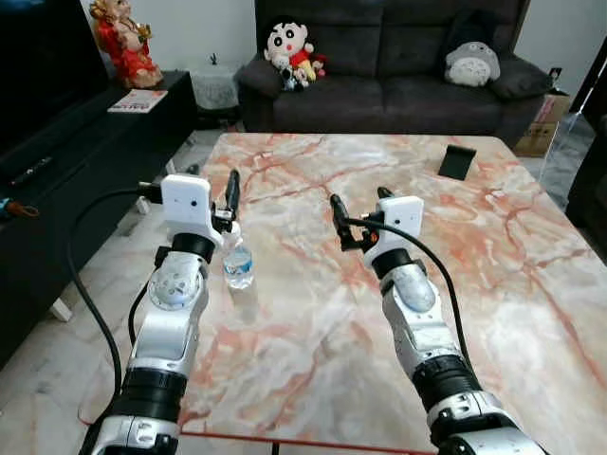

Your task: Picking trash to rubbish bin

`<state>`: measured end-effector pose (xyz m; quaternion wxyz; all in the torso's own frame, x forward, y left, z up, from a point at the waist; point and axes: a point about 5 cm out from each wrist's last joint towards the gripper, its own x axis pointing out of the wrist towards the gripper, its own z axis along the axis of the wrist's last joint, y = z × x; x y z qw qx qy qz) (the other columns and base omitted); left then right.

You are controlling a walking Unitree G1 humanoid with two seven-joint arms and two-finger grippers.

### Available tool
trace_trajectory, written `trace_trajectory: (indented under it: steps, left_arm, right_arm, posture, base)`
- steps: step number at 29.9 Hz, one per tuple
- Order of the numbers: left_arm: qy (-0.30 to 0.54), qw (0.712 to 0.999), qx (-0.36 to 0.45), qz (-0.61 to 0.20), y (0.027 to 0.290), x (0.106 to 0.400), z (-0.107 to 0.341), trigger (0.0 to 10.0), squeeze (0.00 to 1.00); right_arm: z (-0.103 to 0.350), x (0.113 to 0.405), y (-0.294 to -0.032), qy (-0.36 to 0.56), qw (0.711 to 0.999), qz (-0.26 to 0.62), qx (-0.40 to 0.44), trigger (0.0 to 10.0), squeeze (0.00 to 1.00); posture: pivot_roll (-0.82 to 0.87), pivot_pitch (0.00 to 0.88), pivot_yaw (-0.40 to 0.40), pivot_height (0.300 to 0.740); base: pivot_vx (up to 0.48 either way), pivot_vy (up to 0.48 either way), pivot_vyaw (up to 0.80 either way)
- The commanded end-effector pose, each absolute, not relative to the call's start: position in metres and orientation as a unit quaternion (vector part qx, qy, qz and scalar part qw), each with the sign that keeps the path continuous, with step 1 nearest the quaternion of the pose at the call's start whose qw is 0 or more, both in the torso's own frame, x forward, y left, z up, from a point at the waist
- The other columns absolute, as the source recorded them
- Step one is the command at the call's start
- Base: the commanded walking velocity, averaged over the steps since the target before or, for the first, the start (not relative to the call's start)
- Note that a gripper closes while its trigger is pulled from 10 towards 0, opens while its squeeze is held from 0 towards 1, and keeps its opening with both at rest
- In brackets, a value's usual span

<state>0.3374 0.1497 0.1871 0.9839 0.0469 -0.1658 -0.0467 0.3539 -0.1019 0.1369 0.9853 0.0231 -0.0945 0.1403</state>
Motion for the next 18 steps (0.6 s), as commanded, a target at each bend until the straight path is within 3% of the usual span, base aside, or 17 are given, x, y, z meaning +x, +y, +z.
trace_trajectory:
  steps: [1,14,15,18]
  left_arm:
    - [-0.156,0.985,0.059,-0.052,0.150,0.344,0.189,10.0,1.00]
    - [-0.147,0.985,0.079,-0.050,0.156,0.366,0.199,10.0,1.00]
    - [-0.146,0.985,0.080,-0.049,0.156,0.368,0.200,10.0,0.00]
    - [-0.143,0.986,0.065,-0.053,0.157,0.378,0.204,10.0,0.00]
  right_arm:
    - [0.141,0.353,-0.101,-0.101,0.984,0.143,0.022,10.0,0.00]
    - [0.138,0.350,-0.099,-0.098,0.984,0.146,0.026,10.0,0.00]
    - [0.138,0.349,-0.099,-0.098,0.984,0.146,0.026,10.0,0.00]
    - [0.135,0.346,-0.097,-0.095,0.984,0.148,0.027,10.0,0.00]
  posture:
    - [0.06,0.012,0.017,0.740]
    - [0.06,0.030,0.024,0.740]
    - [0.06,0.033,0.025,0.740]
    - [0.05,0.047,0.028,0.740]
  base:
    - [0.000,0.000,0.00]
    - [0.000,0.000,0.00]
    - [0.000,0.000,0.00]
    - [0.000,0.000,0.00]
